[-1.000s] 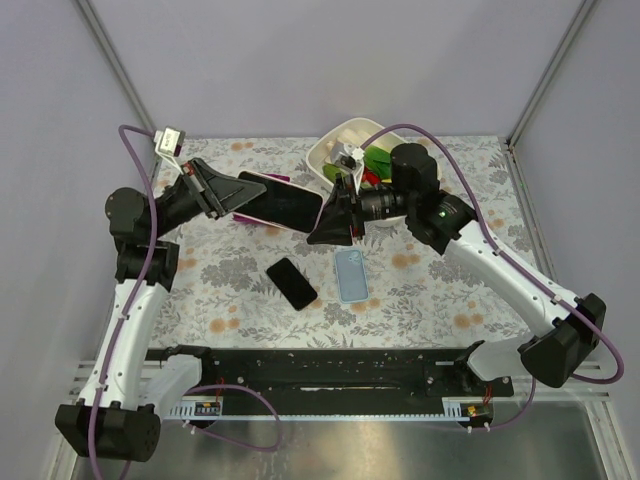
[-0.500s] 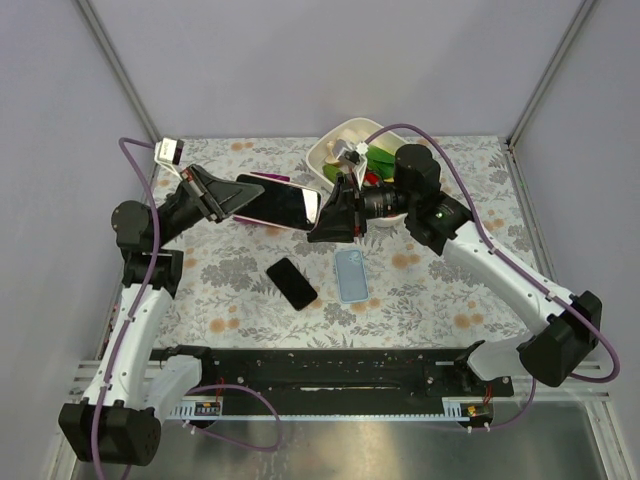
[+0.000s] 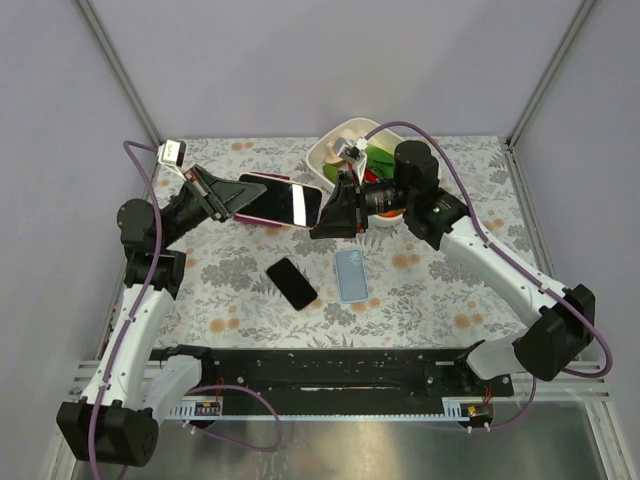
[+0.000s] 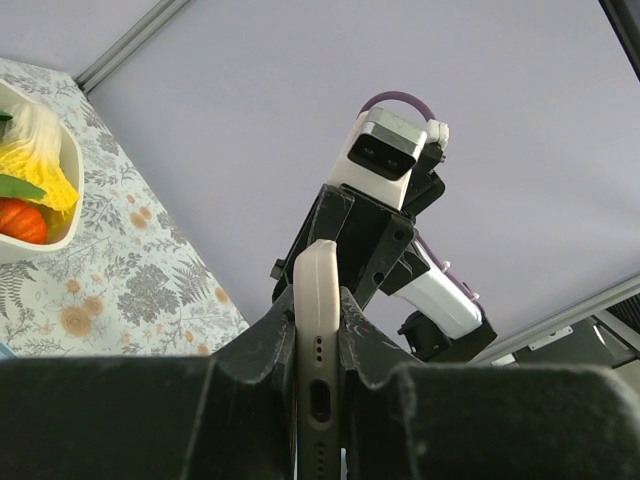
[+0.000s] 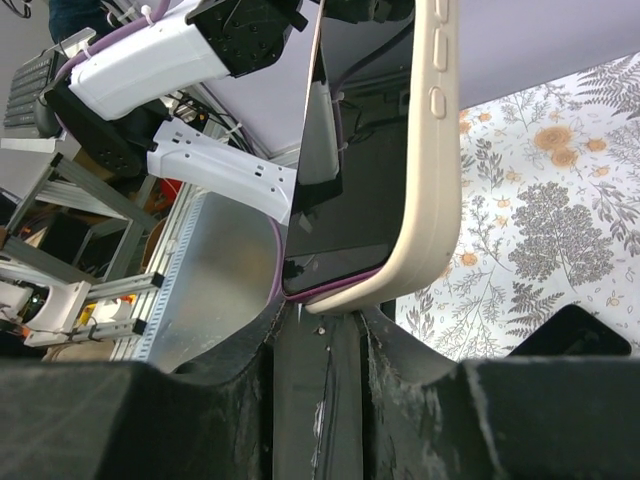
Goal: Take the phone out of the phone case
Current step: Remove the phone case from the phone.
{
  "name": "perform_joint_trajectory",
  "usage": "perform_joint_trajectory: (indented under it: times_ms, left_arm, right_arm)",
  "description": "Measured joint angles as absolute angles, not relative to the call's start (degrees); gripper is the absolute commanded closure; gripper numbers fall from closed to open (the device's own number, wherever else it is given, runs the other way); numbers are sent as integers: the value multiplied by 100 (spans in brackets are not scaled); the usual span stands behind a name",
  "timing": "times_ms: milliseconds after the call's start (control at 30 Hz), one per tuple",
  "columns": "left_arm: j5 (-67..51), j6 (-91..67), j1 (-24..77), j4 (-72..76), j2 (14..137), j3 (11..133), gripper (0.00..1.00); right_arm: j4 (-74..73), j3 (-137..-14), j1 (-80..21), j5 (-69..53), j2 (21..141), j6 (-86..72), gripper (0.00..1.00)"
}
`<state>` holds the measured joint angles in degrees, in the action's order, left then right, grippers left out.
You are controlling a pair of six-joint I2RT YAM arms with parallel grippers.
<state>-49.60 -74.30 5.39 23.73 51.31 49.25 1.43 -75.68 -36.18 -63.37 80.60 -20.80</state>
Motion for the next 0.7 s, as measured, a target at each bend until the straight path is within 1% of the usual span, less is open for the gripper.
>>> perform_joint_trajectory:
  times_ms: [67,100,233,300,400,500,567,600,633,667,700]
  left_arm:
    - [-4941,-7347,558,2340,5124,4932,100]
    - [-4939,-7328,563,2340,5120,4932,100]
    - [-4941,-7242,576,2318,5103,4934,100]
    - [-4930,-7146,598,2217,5092,4958,100]
    - [-4834,-6987,613,1992,5057,4993,100]
    - [-4724,-6901,631,1712,5043,5017,100]
    - [-4663,-6860,631,1562,5035,5019,100]
    - [-4637,-6845,631,1496,5035,5019,100]
    - [-4617,-6829,631,1435,5035,5019,100]
    - [-4604,-6814,631,1385,5035,5019,100]
    - [-4604,-6803,631,1354,5035,5019,100]
  right_arm:
    - [143,-7568,-3599,-6412,8110,-2084,68]
    - [145,-7570,-3590,-6438,8132,-2088,71]
    - [143,-7575,-3568,-6565,8171,-2095,89]
    - [108,-7575,-3551,-6611,8171,-2102,95]
    - [21,-7579,-3524,-6694,8178,-2060,99]
    - [8,-7579,-3507,-6694,8184,-1979,100]
    - [-30,-7581,-3494,-6696,8204,-1931,98]
    - [-36,-7581,-3492,-6698,8211,-1922,90]
    - [-54,-7581,-3485,-6698,8221,-1909,76]
    - [-108,-7581,-3483,-6696,8226,-1883,68]
    - [-226,-7588,-3483,-6698,8226,-1782,64]
